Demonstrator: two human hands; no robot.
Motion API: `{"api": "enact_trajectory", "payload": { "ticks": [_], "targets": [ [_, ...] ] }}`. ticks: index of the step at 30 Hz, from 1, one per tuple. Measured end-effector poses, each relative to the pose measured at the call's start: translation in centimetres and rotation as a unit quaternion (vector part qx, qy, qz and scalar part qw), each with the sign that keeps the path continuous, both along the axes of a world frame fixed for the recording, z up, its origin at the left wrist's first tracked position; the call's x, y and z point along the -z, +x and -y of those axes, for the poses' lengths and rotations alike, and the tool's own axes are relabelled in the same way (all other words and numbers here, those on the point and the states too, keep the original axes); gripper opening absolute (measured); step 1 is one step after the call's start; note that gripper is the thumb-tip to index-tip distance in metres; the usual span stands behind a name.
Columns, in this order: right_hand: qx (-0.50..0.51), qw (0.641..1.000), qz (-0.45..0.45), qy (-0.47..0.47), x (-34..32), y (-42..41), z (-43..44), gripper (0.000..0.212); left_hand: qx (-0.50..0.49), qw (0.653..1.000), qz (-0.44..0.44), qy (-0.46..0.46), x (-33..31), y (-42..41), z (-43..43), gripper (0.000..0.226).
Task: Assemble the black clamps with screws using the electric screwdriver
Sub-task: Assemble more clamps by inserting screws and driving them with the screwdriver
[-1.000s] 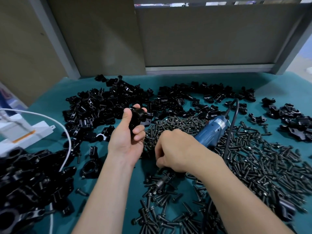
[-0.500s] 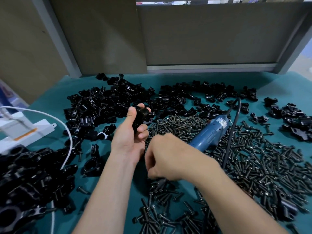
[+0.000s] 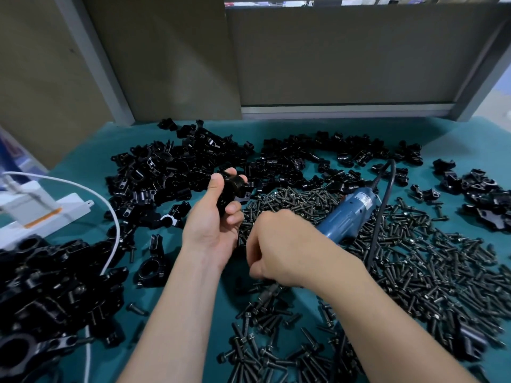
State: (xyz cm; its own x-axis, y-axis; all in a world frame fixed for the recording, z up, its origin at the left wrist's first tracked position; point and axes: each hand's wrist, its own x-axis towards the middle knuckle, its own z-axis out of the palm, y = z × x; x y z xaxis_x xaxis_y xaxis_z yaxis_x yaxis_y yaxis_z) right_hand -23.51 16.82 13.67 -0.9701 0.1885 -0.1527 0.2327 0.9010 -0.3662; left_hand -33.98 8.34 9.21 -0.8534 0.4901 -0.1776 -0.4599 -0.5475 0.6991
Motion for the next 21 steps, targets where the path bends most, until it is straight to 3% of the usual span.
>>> {"api": "enact_trajectory", "payload": {
  "ticks": [7,15,18,21],
  "targets": [
    [-0.044,0.996,0.066,0.029,-0.3,0.4,1.3,0.027,-0.001,1.000,0.000,0.004,0.0,0.0,0.1,0.027],
    [-0.073,0.994,0.048,0.058,0.2,0.4,1.7,0.011,-0.005,1.000,-0.006,0.001,0.0,0.0,0.1,0.027],
    [-0.008,0.999,0.018,-0.050,-0.4,0.2,-1.2,0.019,0.000,1.000,-0.006,0.004,0.0,0.0,0.2,0.027],
    [0.060,0.966,-0.053,-0.244,-0.6,0.3,-4.1,0.022,0.021,0.999,-0.032,-0.013,0.0,0.2,0.0,0.027]
  ]
}}
